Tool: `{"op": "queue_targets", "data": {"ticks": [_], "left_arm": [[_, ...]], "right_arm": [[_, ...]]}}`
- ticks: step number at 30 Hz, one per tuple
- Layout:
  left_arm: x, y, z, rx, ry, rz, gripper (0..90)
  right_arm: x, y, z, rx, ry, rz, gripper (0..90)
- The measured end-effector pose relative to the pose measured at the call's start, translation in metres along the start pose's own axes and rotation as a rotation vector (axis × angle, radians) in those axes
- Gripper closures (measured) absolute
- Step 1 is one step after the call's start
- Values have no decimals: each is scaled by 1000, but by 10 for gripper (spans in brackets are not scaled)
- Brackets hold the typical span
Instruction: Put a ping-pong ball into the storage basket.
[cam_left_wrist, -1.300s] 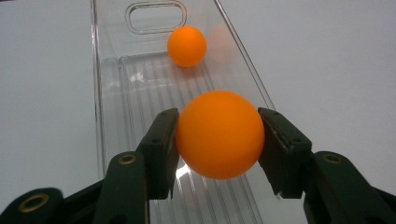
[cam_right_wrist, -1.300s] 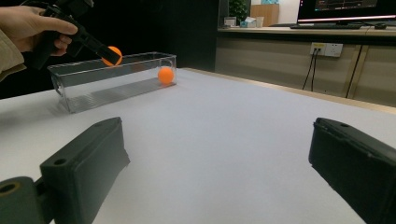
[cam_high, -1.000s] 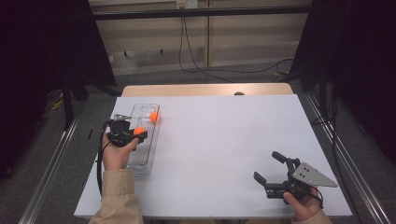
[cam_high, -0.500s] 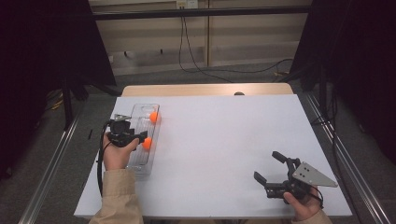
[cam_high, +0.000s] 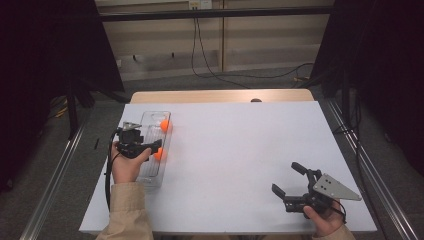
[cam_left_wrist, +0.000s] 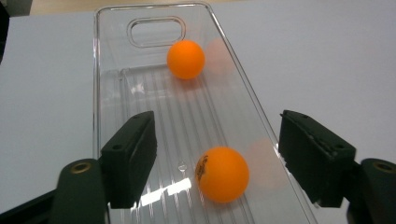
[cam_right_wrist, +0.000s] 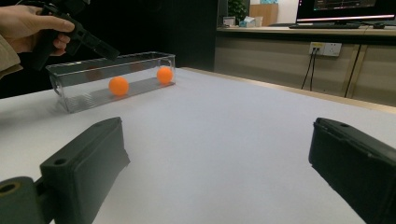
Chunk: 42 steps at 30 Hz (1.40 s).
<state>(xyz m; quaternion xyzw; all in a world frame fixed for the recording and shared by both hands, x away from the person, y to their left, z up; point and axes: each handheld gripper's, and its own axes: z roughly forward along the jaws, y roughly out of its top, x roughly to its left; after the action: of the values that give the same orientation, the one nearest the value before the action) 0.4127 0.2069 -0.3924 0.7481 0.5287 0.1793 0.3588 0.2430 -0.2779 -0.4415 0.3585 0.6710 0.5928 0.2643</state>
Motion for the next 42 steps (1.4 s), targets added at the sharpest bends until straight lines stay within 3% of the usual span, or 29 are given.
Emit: {"op": "queue_targets", "data": {"ticks": [6,12,21,32,42], "left_arm": [[-4,-2,-3,-36,-32,-9,214],[-8,-3,-7,-67,-53,23,190],[-13,-8,-11,-100,-85,37,134],[-17,-16,-18,-166,-152,18,67],[-19,-23,-22,-232,-205,29,38]], "right_arm": [[0,0,0,-1,-3,3,30],[0,0,0,-1,-2,0,30],[0,1,0,-3,-2,4,30],[0,0,0,-3,-7,7,30],[-1,0,0,-4,-8,6,30]]}}
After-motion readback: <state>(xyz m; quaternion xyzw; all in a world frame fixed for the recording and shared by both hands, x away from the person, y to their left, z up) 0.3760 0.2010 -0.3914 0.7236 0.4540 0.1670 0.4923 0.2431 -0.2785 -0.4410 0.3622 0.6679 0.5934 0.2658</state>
